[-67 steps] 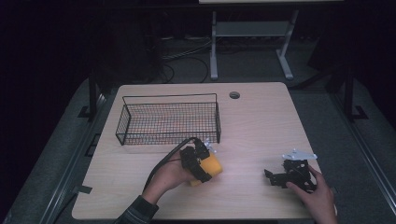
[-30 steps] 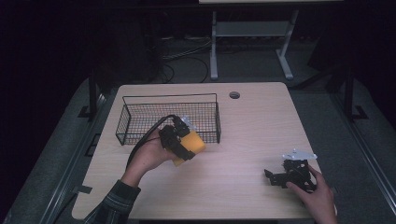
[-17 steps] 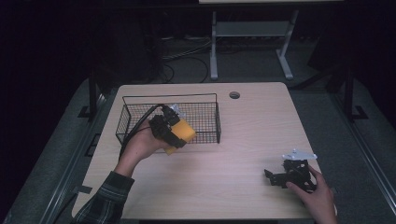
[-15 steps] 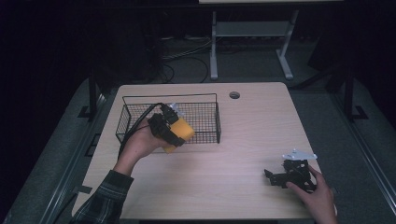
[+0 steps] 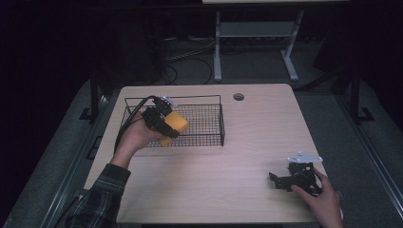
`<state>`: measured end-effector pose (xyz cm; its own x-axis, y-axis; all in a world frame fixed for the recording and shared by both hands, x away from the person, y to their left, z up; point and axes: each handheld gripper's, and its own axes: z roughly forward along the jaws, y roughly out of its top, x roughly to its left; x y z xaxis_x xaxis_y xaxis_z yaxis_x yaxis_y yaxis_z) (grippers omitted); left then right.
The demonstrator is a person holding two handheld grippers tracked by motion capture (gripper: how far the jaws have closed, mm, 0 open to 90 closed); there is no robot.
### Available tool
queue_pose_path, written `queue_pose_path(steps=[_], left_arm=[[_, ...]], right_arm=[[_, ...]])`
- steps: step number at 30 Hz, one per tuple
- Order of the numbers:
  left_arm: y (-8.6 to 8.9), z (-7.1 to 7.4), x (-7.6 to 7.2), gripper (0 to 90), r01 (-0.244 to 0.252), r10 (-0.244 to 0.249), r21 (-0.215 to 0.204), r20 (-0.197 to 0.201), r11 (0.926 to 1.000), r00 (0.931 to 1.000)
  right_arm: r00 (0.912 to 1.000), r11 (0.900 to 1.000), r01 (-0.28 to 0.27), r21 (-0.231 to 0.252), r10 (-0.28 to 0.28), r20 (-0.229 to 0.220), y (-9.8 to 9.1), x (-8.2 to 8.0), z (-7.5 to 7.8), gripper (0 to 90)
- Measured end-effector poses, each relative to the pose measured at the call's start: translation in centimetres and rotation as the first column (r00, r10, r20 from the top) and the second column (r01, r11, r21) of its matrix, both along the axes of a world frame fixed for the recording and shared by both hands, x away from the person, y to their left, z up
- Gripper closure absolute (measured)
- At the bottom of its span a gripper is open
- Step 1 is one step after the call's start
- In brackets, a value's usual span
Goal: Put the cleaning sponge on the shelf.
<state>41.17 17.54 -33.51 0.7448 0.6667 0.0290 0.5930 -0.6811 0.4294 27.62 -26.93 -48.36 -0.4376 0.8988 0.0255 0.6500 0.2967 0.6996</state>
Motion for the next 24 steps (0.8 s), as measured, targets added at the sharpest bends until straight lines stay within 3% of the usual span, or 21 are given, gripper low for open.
queue_pose_path(steps=[14,24], left_arm=[[3.2,0.2,2.7,22.8,-0.107,0.107,-0.013,0.019,0.9942,0.9941],[6.0,-0.5,4.5,22.8,-0.19,0.19,-0.014,0.02,0.9817,0.9816]], right_arm=[[1.0,1.0,0.001,0.002,-0.001,0.0,0.0,0.0,0.0,0.1],[1.0,1.0,0.001,0.001,-0.001,0.0,0.0,0.0,0.0,0.1]])
